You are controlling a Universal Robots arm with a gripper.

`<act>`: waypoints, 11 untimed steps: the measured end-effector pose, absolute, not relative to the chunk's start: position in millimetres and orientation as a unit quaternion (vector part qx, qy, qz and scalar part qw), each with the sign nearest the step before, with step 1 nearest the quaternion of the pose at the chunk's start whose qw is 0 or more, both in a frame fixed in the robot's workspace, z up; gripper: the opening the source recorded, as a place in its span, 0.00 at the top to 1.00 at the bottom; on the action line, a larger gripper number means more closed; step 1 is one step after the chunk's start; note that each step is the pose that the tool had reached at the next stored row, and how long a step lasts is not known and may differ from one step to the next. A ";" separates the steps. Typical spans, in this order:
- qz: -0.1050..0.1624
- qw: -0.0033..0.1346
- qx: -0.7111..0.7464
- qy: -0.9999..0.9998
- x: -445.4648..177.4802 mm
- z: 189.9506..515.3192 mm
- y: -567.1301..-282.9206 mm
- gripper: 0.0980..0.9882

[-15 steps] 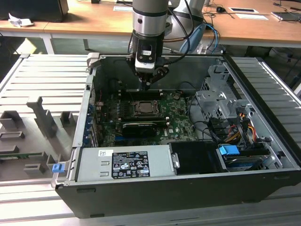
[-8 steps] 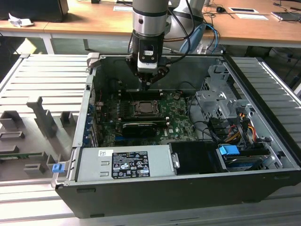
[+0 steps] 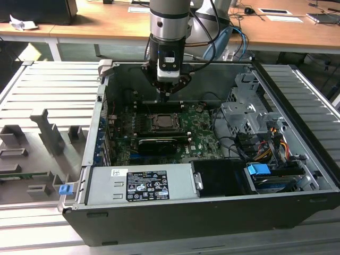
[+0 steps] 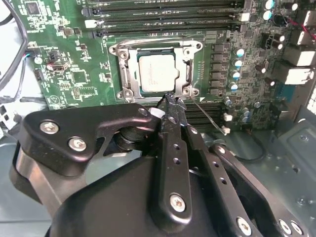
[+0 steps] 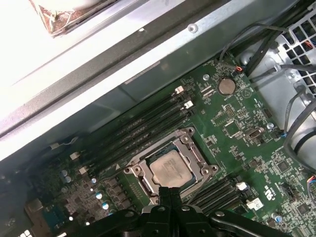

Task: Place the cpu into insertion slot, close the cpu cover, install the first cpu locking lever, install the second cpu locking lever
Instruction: 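Install the first cpu locking lever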

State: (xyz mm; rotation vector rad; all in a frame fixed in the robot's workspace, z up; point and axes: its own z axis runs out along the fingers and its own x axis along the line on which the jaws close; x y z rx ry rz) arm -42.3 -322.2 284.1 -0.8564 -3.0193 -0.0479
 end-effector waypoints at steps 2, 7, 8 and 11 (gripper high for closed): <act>-0.015 0.002 -0.265 -0.964 -42.3 284.1 -322.2 0.99; -0.015 0.002 -0.235 -0.972 -42.3 284.1 -322.2 0.99; -0.015 0.002 -0.232 -0.973 -42.3 284.1 -322.2 0.99; -0.015 0.002 -0.216 -0.976 -42.3 284.1 -322.2 0.99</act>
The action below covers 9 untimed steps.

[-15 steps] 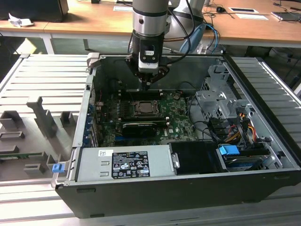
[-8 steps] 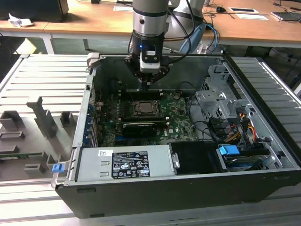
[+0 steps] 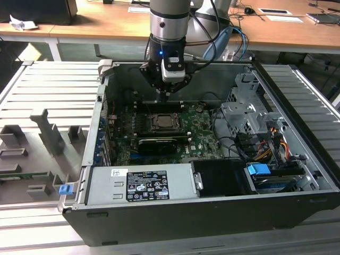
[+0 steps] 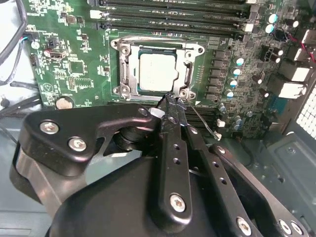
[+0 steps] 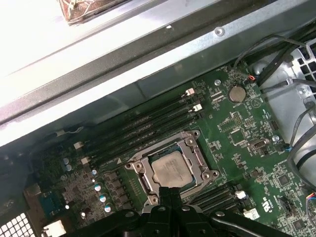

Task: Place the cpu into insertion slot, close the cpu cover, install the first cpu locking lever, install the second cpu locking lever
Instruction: 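Install the first cpu locking lever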

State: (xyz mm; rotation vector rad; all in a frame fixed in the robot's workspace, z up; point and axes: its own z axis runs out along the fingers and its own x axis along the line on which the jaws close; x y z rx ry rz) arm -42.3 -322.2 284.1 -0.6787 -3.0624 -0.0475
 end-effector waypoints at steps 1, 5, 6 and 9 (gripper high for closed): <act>-0.015 0.002 -0.213 -0.977 -42.3 284.1 -322.2 0.99; -0.015 0.003 -0.197 -0.980 -42.3 284.1 -322.2 0.99; -0.015 0.003 -0.193 -0.981 -42.3 284.1 -322.2 0.99; -0.015 0.003 -0.184 -0.983 -42.3 284.1 -322.2 0.99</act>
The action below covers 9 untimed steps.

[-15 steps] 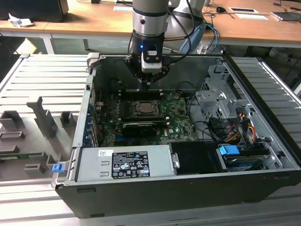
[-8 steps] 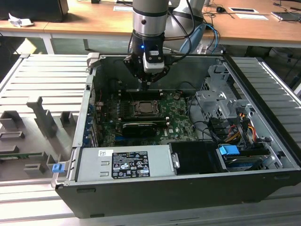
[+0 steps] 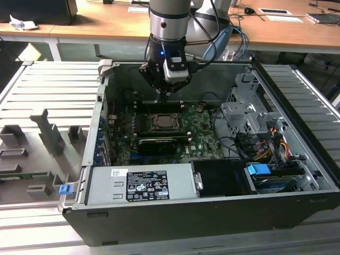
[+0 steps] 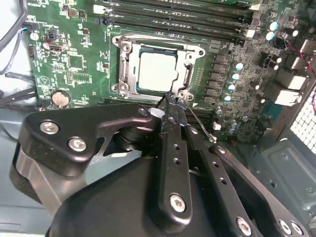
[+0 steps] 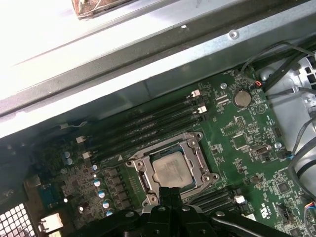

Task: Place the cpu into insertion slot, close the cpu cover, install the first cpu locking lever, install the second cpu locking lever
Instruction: 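Install the first cpu locking lever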

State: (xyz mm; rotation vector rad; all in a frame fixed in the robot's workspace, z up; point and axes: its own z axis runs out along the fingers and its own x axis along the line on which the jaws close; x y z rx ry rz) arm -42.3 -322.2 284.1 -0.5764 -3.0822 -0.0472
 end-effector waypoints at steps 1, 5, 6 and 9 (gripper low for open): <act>-0.015 0.003 -0.179 -0.984 -42.3 284.1 -322.2 0.99; -0.015 0.003 -0.152 -0.988 -42.3 284.1 -322.2 0.99; -0.015 0.003 -0.138 -0.990 -42.3 284.1 -322.2 0.99; -0.015 0.004 -0.107 -0.994 -42.3 284.1 -322.2 0.99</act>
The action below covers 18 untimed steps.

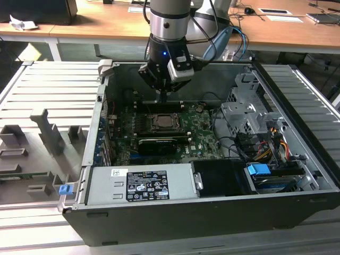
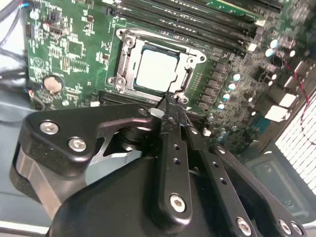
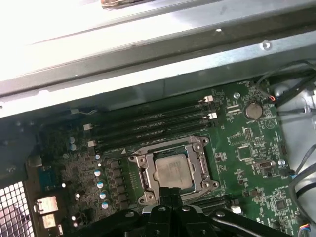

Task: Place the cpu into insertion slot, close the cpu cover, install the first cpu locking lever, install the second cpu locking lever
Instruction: 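Install the first cpu locking lever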

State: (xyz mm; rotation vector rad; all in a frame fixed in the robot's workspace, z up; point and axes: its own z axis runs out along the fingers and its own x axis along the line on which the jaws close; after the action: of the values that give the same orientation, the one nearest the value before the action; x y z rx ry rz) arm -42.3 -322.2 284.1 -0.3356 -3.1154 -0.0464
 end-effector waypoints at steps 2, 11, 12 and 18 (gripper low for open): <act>-0.015 0.004 -0.086 -0.996 -42.3 284.1 -322.2 0.99; -0.014 0.005 -0.025 -1.000 -42.3 284.1 -322.3 0.99; -0.014 0.005 -0.021 -1.000 -42.3 284.1 -322.3 0.99; -0.014 0.006 0.015 -1.000 -42.3 284.1 -322.3 0.99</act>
State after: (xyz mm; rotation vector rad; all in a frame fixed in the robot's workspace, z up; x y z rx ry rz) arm -42.3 -322.3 284.1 0.0466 -3.1295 -0.0445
